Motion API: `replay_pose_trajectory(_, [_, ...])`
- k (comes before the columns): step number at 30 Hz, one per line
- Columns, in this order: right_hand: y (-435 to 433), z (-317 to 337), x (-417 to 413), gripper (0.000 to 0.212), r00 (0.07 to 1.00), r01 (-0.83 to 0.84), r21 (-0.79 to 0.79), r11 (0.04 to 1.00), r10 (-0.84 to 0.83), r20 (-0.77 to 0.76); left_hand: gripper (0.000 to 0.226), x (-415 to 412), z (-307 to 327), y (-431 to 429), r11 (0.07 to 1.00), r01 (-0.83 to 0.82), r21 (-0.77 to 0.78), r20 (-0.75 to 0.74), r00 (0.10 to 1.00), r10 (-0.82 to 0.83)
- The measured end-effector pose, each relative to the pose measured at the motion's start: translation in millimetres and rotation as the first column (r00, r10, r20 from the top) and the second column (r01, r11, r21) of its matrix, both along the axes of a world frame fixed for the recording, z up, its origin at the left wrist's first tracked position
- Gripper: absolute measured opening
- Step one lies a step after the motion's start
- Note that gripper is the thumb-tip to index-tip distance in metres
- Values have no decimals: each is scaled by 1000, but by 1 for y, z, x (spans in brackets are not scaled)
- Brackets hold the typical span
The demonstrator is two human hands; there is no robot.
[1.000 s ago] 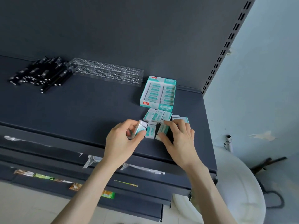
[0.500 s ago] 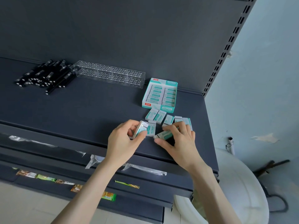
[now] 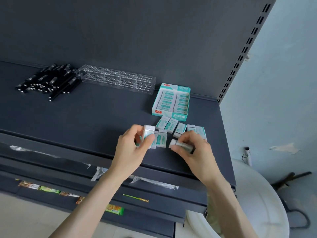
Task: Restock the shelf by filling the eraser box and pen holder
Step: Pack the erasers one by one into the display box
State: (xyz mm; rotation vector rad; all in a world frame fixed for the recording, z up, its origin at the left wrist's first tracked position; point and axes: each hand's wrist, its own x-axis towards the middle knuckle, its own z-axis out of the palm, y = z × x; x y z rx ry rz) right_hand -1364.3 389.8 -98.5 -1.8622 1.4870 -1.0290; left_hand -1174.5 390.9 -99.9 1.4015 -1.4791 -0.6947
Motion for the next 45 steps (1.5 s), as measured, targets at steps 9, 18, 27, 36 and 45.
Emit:
replay_pose_trajectory(9, [-49,40,20,5,863,-32,58,998,-2,505,8,-11,36,-48,976,209,61,-424,891,-164])
replay_pose_trajectory(18, [-109,38,35,33,829,-31,85,996,-22,559,38,2,44,-136,949,290,126,-359,905,-229])
replay_pose_trajectory(27, [-168,26,21,26,952,296,-19,955,-293,95,8,-3,27,-185,961,218,171,-479,871,-112])
replay_pose_trajectory(36, [-211,18,24,13,968,229,-68,971,-235,-88,13,-1,10,-193,975,129,181,-571,821,-3])
replay_pose_trajectory(45, [-216,9,24,13,964,170,-122,978,-191,-185,14,-1,9,-192,986,102,129,-534,846,-18])
